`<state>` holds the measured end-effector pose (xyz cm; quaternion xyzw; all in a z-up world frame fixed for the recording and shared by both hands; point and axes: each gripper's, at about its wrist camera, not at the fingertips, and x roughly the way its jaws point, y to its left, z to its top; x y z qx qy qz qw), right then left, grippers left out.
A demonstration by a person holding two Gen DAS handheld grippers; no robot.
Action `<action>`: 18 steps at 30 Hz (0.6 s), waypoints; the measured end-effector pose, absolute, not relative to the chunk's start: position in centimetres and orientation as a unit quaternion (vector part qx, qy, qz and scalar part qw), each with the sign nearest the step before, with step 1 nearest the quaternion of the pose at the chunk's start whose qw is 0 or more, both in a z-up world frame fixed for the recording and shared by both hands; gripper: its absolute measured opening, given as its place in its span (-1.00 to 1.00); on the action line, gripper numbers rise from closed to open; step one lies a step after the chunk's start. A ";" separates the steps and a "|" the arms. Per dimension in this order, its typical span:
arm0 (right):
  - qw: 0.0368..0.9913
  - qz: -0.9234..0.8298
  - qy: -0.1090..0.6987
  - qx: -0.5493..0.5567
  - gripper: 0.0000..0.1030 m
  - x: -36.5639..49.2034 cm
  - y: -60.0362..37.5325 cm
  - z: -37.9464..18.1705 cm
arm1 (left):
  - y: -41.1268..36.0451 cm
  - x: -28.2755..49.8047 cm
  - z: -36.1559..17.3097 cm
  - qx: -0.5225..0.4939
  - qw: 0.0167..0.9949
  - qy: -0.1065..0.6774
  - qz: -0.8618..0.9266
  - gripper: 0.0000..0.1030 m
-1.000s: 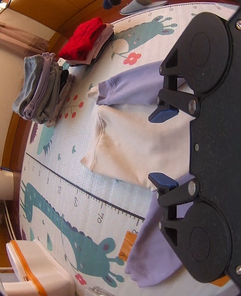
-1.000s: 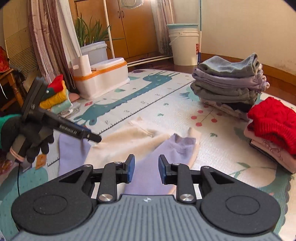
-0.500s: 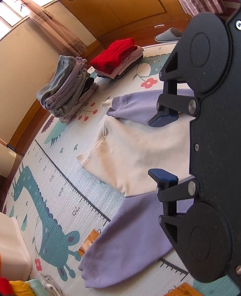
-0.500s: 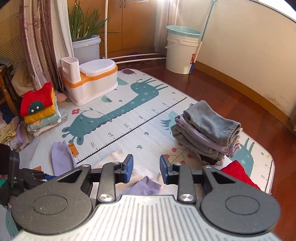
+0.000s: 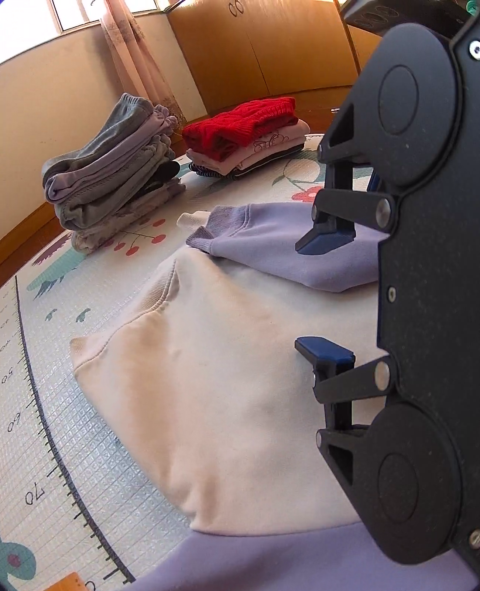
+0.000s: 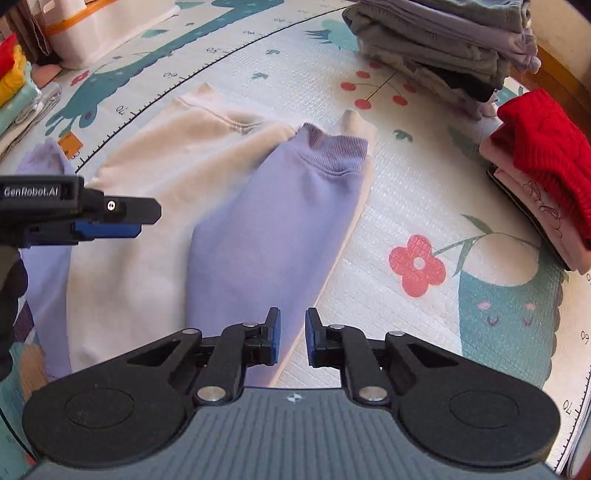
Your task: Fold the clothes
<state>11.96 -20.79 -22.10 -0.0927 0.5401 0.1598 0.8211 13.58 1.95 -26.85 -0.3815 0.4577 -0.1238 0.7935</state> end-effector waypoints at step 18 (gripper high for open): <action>0.833 0.143 0.533 0.017 -0.78 14.7 -21.9 -25.8 | -0.4 13.9 -27.8 -0.363 0.803 0.458 -0.120 -1.00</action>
